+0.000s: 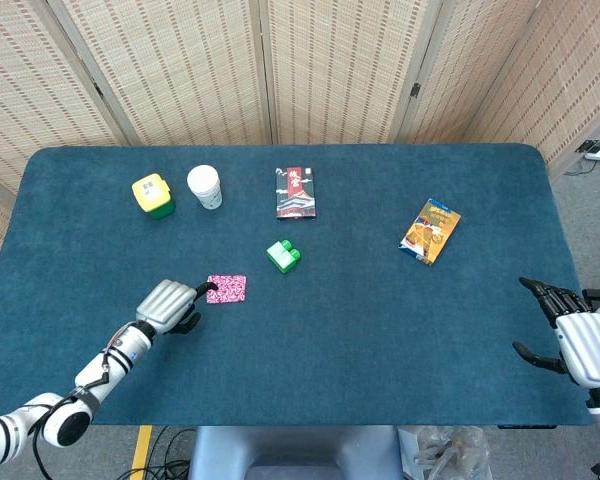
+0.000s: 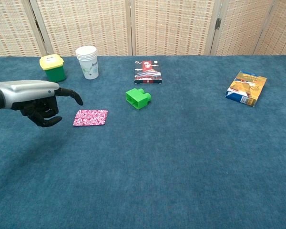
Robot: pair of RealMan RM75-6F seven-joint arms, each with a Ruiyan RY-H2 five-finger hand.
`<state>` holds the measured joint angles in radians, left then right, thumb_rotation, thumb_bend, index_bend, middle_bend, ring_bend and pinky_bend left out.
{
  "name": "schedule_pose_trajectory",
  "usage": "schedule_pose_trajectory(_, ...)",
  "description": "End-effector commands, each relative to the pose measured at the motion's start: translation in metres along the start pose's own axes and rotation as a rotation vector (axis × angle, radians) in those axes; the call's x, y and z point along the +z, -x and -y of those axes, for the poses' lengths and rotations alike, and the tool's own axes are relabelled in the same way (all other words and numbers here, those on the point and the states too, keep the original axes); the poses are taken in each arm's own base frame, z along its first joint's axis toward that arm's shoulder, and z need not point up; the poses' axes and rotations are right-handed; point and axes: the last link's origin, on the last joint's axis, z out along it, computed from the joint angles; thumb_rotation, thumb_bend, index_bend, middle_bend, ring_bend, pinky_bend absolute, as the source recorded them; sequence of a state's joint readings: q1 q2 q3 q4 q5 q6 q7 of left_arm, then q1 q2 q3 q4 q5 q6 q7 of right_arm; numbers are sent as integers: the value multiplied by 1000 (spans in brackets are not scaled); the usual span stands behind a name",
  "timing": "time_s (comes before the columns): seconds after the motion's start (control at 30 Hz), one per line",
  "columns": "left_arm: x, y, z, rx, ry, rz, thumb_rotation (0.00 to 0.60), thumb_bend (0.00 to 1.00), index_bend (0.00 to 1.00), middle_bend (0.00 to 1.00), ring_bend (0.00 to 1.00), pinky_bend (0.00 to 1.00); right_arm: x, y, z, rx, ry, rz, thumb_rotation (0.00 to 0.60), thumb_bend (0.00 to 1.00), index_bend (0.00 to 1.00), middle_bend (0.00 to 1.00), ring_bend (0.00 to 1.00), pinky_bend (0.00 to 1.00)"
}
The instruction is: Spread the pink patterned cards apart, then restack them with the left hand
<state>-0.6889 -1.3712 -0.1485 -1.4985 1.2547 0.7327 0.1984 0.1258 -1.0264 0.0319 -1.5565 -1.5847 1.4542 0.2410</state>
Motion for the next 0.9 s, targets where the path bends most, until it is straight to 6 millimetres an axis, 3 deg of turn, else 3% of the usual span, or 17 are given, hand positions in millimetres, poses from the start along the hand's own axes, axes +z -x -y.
schedule_pose_trajectory(0.03,11,3,-3,-2,-11,22,600,541,194,940,930,999,0,0,-1,1,1,-1,600,242,89,215,192,194)
schedule_pose_trajectory(0.9,47,10,6,-34,-111,152,600,541,152,952,942,1000,-2,1,-12,8,35,-2,600,242,89,215,192,194)
